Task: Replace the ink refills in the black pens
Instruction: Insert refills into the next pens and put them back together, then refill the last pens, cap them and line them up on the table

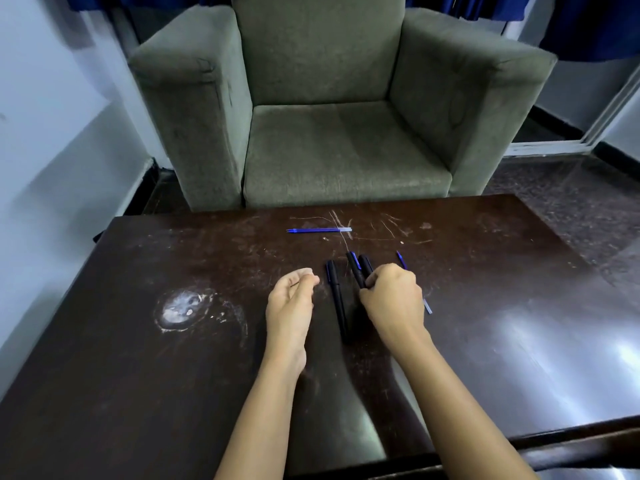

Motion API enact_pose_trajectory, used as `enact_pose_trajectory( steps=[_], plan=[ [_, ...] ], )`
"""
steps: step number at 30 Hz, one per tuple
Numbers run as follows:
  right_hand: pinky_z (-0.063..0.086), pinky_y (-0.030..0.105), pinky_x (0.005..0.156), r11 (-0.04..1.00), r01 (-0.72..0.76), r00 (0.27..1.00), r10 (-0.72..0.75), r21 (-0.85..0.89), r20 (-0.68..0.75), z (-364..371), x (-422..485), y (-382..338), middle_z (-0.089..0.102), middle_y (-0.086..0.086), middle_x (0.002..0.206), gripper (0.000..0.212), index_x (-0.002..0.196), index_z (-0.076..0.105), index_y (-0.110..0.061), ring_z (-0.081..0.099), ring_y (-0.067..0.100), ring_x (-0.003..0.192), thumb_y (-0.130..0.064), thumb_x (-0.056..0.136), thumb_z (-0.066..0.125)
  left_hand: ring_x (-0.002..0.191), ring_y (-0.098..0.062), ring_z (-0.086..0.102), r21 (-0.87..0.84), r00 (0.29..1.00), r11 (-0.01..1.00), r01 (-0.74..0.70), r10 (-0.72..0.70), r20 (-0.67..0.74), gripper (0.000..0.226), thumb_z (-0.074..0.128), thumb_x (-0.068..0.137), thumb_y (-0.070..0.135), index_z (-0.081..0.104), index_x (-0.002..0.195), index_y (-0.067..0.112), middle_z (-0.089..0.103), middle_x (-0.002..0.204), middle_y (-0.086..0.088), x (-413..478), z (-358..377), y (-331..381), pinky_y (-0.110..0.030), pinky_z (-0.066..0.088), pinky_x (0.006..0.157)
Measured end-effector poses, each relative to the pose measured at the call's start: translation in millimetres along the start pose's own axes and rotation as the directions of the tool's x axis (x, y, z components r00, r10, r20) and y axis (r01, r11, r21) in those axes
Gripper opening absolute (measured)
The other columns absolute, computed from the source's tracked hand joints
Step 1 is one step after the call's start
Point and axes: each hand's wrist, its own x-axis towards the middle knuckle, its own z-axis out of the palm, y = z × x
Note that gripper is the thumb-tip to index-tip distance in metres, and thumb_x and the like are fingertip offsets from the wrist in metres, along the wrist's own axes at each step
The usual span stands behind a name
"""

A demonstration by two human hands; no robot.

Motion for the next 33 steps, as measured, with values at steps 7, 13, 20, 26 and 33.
enact_pose_trajectory(
  steps=[7, 13, 20, 26, 33],
  plan=[
    [0.053, 0.037, 0.068, 0.983, 0.045, 0.999, -0.048, -0.179, -0.009, 9, 0, 1, 0.067, 0.016, 0.097, 0.015, 0.101, 0.063, -0.003, 0.067, 0.036, 0.089, -0.006, 0.088, 0.056, 0.097, -0.004, 0.060, 0.032, 1.000, 0.999, 0.015, -0.014, -0.019, 0.015, 0.058, 0.092, 0.019, 0.066, 0.104, 0.021, 0.069, 0.107, 0.003, 0, -1, 0, -0.025, 0.049, 0.087],
    [0.051, 0.038, 0.070, 0.981, 0.070, 0.997, -0.076, -0.182, -0.024, 8, -1, 2, 0.065, 0.016, 0.099, 0.013, 0.100, 0.060, -0.004, 0.065, 0.036, 0.091, -0.007, 0.088, 0.056, 0.098, -0.005, 0.061, 0.035, 0.999, 0.999, 0.020, -0.019, -0.034, 0.015, 0.059, 0.091, 0.017, 0.067, 0.104, 0.019, 0.069, 0.108, 0.002, 1, -2, 0, -0.029, 0.049, 0.092],
    [0.051, 0.036, 0.073, 0.982, 0.156, 0.984, -0.164, -0.105, -0.074, 8, -6, -6, 0.066, 0.012, 0.103, 0.018, 0.103, 0.061, -0.008, 0.064, 0.033, 0.093, -0.022, 0.092, 0.056, 0.095, -0.004, 0.061, 0.045, 0.998, 0.999, 0.012, -0.009, -0.055, 0.015, 0.057, 0.092, 0.017, 0.067, 0.103, 0.020, 0.069, 0.104, 0.004, 3, -2, 0, -0.028, 0.049, 0.090],
    [0.049, 0.037, 0.077, 0.956, 0.218, 0.975, -0.202, -0.198, 0.098, 24, -23, -19, 0.062, 0.015, 0.110, 0.030, 0.107, 0.054, -0.005, 0.062, 0.036, 0.101, -0.031, 0.092, 0.058, 0.101, -0.009, 0.062, 0.099, 0.997, 0.995, 0.030, -0.022, -0.074, 0.015, 0.057, 0.092, 0.020, 0.068, 0.101, 0.022, 0.070, 0.104, 0.005, 6, -5, -6, -0.033, 0.049, 0.097],
    [0.054, 0.022, 0.053, 0.915, 0.007, 0.948, -0.135, 0.404, 0.289, 15, -16, -21, 0.066, 0.001, 0.068, 0.013, 0.069, 0.066, -0.013, 0.065, 0.011, 0.058, -0.018, 0.080, 0.071, 0.091, -0.013, 0.064, 0.290, 0.999, 0.957, 0.019, -0.009, -0.035, 0.019, 0.055, 0.092, 0.032, 0.067, 0.078, 0.025, 0.070, 0.090, 0.006, 8, -6, -8, -0.040, 0.052, 0.092]
  ],
)
